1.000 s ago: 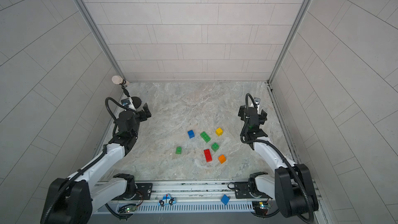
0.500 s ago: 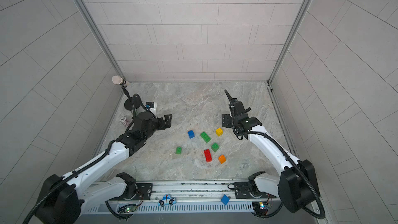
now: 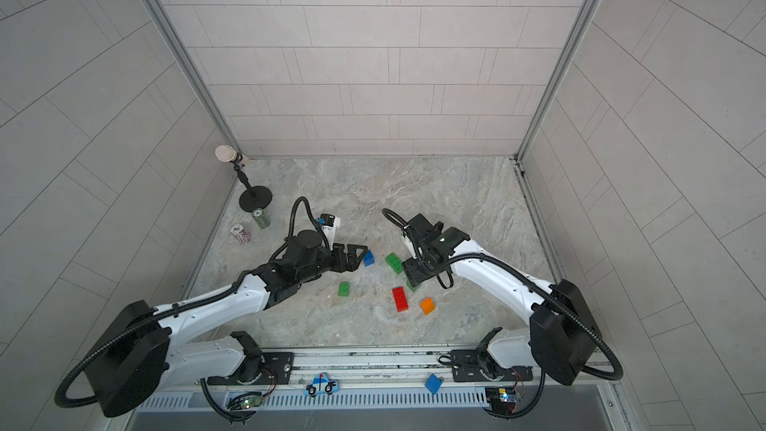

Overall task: Assemble a fork with lego
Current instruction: Pick up the lego brick from the center of the board.

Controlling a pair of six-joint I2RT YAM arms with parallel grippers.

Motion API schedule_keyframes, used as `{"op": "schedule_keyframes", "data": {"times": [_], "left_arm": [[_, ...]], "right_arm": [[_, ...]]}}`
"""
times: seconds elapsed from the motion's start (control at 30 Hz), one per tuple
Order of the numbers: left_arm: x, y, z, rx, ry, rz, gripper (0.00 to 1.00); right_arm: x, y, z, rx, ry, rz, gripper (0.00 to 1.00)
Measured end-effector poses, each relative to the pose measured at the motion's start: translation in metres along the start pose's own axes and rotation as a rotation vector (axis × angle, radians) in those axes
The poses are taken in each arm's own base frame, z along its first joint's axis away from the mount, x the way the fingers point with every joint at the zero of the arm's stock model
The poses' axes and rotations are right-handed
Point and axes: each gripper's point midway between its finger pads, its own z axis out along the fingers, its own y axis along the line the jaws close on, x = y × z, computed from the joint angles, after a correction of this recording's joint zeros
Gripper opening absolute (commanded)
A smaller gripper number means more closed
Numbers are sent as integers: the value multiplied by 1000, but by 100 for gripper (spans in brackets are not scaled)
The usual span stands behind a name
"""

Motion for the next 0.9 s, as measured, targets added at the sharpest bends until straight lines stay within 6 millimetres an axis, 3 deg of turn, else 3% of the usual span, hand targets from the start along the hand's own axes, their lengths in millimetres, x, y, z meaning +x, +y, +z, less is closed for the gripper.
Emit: {"op": "schedule_keyframes", "data": {"times": [0.13, 0.27, 0.53, 0.9], "left_arm": [[13, 4, 6, 15, 27, -37, 98], [9, 0, 6, 37, 11, -50, 97], [9, 1, 5, 41, -7, -56, 94], [8, 0, 5, 45, -11, -56, 89]], "right_arm": [[5, 2, 16, 5, 51, -36, 63], [10, 5, 26, 6, 89, -67, 59], [13, 6, 35, 9, 120, -85, 57], [16, 7, 46, 13, 152, -96, 46]]}}
